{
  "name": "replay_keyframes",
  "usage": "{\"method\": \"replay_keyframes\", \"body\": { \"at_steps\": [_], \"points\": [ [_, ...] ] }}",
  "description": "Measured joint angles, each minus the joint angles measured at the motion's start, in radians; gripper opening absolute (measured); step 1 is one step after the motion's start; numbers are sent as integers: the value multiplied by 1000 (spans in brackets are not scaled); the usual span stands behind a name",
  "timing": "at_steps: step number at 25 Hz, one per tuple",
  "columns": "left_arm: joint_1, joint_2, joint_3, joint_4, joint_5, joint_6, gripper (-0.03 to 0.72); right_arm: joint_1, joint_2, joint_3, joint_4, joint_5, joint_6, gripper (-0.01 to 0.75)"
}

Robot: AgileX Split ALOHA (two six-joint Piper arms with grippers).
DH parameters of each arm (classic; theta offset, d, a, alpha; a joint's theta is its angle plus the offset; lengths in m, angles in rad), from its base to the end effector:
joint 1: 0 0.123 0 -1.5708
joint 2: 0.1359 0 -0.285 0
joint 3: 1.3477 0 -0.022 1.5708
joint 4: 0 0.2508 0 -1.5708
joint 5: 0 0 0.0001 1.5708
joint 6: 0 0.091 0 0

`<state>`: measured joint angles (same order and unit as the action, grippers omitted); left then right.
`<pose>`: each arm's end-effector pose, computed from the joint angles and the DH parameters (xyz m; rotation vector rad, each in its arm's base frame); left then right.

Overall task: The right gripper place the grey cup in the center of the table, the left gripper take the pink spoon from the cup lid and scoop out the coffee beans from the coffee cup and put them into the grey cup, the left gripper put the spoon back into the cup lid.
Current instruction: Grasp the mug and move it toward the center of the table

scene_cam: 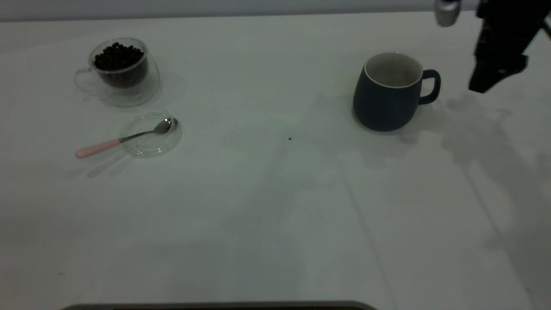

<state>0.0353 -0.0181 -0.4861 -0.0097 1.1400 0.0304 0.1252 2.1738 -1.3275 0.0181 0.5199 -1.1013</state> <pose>-0.0095 -0.0011 0.2670 -0.0042 2.1195 0.0273 0.4118 0.0526 0.0898 -1.6365 2.3613 -0.1836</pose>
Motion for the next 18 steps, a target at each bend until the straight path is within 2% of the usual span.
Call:
{"method": "replay_keyframes", "body": {
  "at_steps": [8,18],
  "points": [
    [0,0,0,0,0,0,581,66,134,-113,-18,-10,-22,657],
    [0,0,0,0,0,-4,581,177,156,-129,-7,-42,-28,650]
  ]
}}
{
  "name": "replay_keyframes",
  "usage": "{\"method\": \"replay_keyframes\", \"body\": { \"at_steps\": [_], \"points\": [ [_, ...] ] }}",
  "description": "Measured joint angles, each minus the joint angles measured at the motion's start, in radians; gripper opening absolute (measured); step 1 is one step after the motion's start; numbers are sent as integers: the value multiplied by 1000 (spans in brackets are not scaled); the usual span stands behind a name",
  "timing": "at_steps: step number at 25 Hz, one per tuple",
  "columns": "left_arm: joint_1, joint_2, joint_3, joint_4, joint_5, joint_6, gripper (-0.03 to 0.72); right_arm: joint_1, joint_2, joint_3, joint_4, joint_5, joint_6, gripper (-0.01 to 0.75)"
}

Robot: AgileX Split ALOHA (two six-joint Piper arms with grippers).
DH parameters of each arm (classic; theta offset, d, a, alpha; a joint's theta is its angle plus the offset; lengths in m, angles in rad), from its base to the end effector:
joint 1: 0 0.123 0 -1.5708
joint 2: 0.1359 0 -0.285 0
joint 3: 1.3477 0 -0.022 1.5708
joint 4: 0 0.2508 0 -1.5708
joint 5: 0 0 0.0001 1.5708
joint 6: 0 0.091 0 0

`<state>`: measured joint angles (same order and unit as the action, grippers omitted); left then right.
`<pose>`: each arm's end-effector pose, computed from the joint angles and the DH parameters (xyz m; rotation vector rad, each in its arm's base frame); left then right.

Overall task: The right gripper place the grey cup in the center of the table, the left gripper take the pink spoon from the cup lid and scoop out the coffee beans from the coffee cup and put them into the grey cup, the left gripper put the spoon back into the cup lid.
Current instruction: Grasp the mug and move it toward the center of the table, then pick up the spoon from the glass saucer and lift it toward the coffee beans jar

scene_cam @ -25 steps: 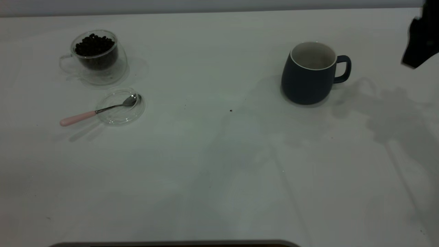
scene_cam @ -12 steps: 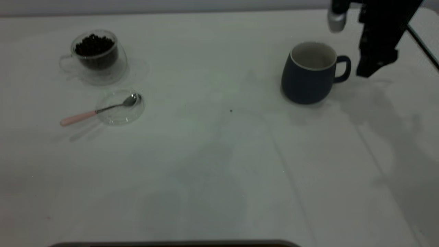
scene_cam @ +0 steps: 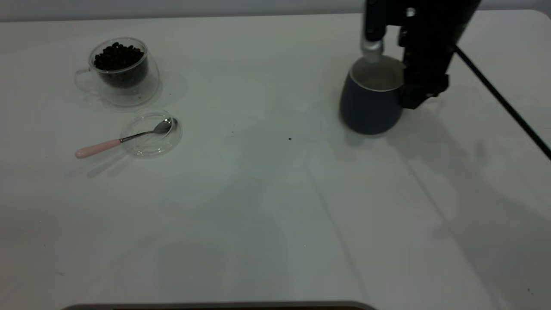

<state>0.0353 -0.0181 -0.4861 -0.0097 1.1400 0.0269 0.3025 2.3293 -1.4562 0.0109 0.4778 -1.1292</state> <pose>-0.0095 -0.0011 0.2670 -0.0080 2.1194 0.0252 0.4223 0.1323 0.0528 -1.8627 2.1610 -0.1689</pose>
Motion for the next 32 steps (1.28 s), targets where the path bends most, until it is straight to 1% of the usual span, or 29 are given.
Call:
{"method": "replay_keyframes", "body": {
  "at_steps": [8,16,18,22,24,26,29,32],
  "points": [
    [0,0,0,0,0,0,581,118,1,0,134,-60,0,636],
    [0,0,0,0,0,0,581,237,10,-2,293,-161,0,626],
    [0,0,0,0,0,0,581,255,18,-9,332,-181,0,622],
    [0,0,0,0,0,0,581,267,7,-14,399,-180,1,619],
    [0,0,0,0,0,0,581,263,-40,-14,413,-141,22,617],
    [0,0,0,0,0,0,581,249,-115,-14,417,-68,66,614],
    [0,0,0,0,0,2,581,219,-253,-14,414,116,174,612],
    [0,0,0,0,0,2,581,198,-391,-14,356,301,344,609]
  ]
}}
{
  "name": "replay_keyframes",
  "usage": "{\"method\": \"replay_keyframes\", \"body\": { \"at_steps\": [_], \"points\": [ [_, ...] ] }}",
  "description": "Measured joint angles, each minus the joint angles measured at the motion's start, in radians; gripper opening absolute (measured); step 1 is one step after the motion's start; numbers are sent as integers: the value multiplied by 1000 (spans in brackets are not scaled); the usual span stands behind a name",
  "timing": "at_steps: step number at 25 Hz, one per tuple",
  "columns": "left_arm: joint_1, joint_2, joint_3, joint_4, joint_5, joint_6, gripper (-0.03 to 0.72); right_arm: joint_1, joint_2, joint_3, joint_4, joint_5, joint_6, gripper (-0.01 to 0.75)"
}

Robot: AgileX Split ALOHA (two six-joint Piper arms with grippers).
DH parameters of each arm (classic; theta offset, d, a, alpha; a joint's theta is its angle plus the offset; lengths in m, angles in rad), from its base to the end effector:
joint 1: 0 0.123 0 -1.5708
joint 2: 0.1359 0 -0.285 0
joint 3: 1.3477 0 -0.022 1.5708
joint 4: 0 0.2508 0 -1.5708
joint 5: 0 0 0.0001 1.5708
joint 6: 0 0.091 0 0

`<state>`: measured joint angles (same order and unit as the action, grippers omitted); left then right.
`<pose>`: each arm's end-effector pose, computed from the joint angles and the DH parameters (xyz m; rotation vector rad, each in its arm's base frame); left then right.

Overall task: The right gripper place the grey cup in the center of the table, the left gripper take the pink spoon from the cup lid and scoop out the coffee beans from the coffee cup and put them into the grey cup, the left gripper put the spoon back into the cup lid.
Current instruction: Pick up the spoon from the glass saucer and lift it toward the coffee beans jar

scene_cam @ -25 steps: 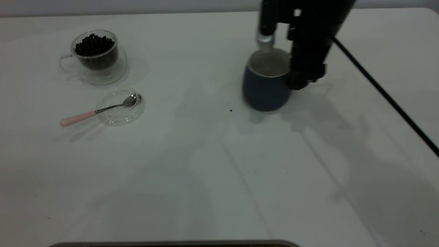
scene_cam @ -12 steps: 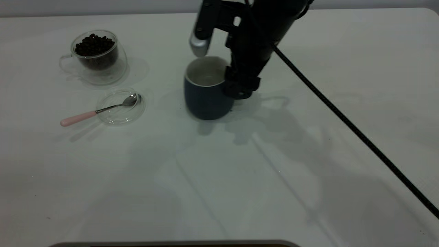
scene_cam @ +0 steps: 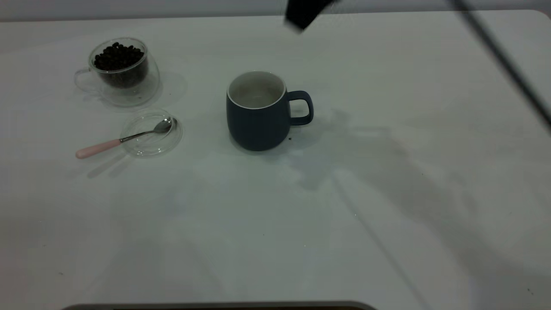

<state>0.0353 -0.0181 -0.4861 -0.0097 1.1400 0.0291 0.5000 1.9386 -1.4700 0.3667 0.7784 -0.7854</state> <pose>-0.0095 -0.0011 0.2670 -0.0056 2.1195 0.0265 0.3544 0.2197 0.2202 -1.3719 2.2981 0.3367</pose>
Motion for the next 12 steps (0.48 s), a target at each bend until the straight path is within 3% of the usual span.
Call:
{"method": "replay_keyframes", "body": {
  "at_steps": [7,12],
  "points": [
    [0,0,0,0,0,2,581,-3,-282,0,-200,394,365,603],
    [0,0,0,0,0,2,581,-3,-451,100,-236,440,473,602]
  ]
}}
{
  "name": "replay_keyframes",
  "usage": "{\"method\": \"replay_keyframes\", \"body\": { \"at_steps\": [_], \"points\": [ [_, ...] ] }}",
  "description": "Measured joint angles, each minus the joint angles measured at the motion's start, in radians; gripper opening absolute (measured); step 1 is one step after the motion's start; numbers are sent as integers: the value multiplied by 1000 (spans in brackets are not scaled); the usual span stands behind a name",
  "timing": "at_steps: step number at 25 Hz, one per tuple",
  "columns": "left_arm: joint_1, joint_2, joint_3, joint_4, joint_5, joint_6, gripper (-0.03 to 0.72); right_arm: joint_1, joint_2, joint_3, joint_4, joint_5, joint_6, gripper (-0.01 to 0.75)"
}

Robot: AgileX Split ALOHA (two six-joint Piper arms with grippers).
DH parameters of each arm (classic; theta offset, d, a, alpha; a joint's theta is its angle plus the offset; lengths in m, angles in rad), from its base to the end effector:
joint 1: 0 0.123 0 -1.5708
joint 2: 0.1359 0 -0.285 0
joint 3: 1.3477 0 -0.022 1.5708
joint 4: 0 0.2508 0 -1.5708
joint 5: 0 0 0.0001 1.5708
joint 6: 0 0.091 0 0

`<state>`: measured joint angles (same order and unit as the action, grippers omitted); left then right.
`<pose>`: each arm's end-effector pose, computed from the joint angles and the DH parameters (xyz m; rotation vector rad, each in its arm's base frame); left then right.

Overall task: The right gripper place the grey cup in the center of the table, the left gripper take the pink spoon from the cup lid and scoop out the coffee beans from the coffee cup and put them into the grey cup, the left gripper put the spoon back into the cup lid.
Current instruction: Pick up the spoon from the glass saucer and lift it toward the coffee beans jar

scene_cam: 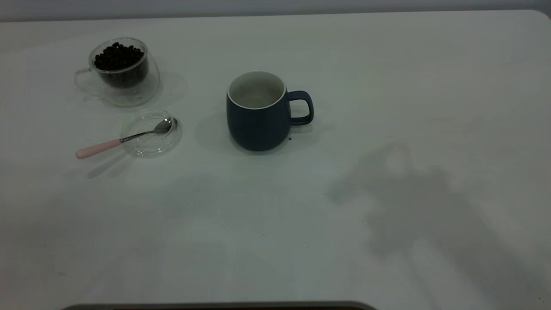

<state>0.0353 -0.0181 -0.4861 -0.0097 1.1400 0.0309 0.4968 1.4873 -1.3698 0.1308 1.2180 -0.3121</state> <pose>-0.0095 -0.0011 0.2670 -0.0037 2.1195 0.0276 0.2541 0.1504 0.3364 -1.0785 2.6101 0.2255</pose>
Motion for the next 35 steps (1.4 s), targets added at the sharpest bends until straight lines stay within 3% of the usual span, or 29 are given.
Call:
{"method": "replay_keyframes", "body": {
  "at_steps": [18,26,35],
  "points": [
    [0,0,0,0,0,-1,581,-9,-706,593,-32,18,114,596],
    [0,0,0,0,0,-4,581,-198,-1094,772,-35,-3,134,596],
    [0,0,0,0,0,-3,581,-408,-1360,780,-42,-9,145,596]
  ]
}}
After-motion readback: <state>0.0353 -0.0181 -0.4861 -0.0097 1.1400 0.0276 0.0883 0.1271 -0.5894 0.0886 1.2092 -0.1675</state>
